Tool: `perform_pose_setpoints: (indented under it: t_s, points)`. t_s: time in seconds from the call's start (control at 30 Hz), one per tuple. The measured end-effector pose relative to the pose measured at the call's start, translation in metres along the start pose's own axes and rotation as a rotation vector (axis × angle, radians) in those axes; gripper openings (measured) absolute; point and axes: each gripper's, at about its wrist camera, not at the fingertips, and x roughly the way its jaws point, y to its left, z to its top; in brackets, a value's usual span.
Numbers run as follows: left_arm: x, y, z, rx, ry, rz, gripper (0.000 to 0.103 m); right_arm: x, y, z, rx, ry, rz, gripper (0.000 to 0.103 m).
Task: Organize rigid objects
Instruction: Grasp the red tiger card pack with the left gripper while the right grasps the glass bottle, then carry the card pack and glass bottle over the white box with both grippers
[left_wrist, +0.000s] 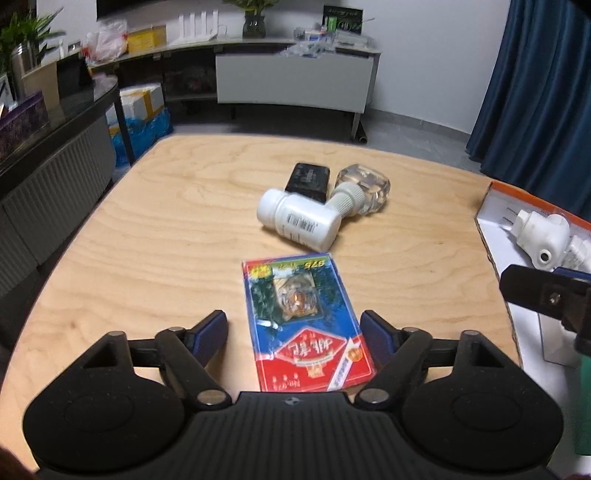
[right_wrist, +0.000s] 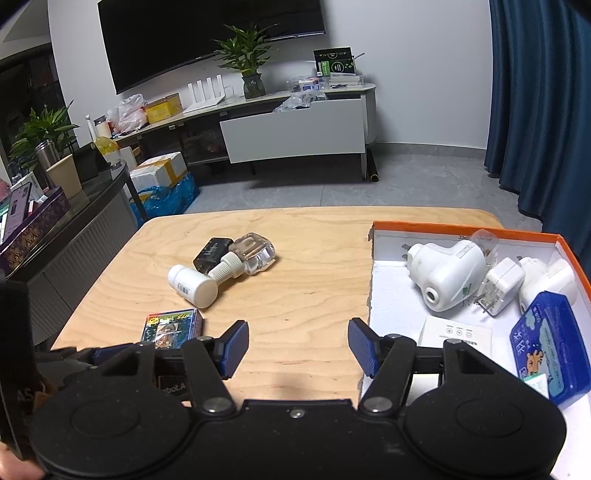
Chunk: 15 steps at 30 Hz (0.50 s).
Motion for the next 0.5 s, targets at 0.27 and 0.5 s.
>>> perform_pose_setpoints:
  t_s: [0.27,0.5]
  points:
    - [-0.003,0.008,0.001,0.028,-0.028,-0.022,0.06,0.025,0.01,0.012,0.01,0.019,0.019,0.072]
    - [-0.012,0.038,0.009,0.032,-0.05,0.003,0.06,0.071,0.033,0.034,0.038,0.051,0.041,0.073]
